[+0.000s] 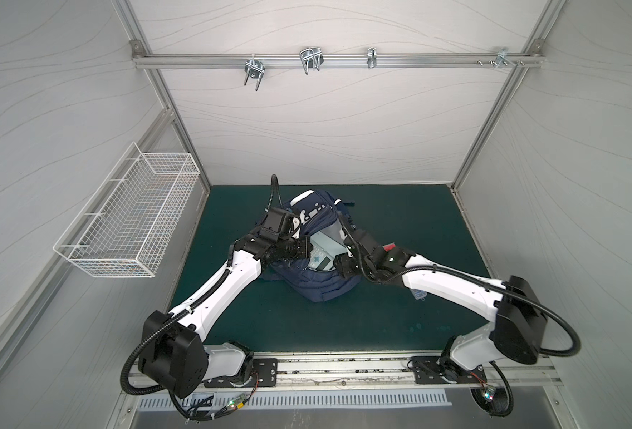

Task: Pack books, pencil case, and school supplies into a backpack
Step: Place the loose stationery in the student bag, then zip the student bag at the center of the table.

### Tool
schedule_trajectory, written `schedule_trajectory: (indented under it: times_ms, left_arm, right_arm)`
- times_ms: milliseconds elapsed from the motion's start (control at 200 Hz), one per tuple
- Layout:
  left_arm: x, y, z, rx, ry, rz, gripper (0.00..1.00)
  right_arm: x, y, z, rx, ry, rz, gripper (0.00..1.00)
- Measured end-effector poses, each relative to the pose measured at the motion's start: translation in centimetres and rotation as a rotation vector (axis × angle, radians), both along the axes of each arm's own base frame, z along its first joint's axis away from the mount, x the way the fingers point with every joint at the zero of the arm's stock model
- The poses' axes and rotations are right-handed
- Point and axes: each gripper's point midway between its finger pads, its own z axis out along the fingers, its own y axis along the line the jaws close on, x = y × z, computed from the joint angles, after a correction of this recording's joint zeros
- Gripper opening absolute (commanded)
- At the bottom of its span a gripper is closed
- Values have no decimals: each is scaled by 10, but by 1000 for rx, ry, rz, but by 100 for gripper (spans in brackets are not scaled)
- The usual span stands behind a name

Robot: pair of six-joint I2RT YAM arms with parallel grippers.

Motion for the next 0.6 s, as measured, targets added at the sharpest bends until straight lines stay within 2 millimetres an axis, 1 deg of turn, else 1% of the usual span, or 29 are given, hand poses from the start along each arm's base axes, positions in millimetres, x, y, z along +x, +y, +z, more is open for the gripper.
schedule_trajectory:
  times_ms: [70,110,155,210,280,320,345,405,465,490,525,570,600]
  left_arm:
    - [-1,-3,-3,-4,14,-10,0]
    - [-2,-5,-7,-3,26,-19,11]
    - [-3,-10,-12,2,45,-35,20]
    - [-7,-16,-16,-2,77,-51,28]
    - [-10,-19,-18,-7,101,-51,36]
    - [-12,-20,-17,-8,108,-47,40]
    - [-13,-19,-16,-9,109,-38,41]
    - [-13,-12,-9,-13,106,3,42]
    - [-12,2,0,-29,96,69,41]
    - [-10,11,5,-45,90,108,41]
    - [-9,24,10,-69,88,163,40]
    - [-8,44,14,-100,89,241,37]
    - [-9,56,13,-118,95,289,33]
  right_arm:
    - [-17,3,5,34,0,10,47]
    - [-28,8,5,41,3,29,45]
    - [-40,16,4,42,6,54,43]
    - [-54,24,2,42,12,78,38]
    - [-68,32,0,45,18,98,32]
    - [-74,36,-2,52,22,102,29]
    - [-76,38,-3,56,24,101,26]
    - [-77,42,-7,64,36,85,24]
    - [-74,46,-12,62,45,64,29]
    - [-73,47,-14,58,49,58,35]
    - [-71,52,-16,54,53,51,46]
    - [-68,58,-17,54,57,41,64]
    - [-65,63,-15,59,56,36,70]
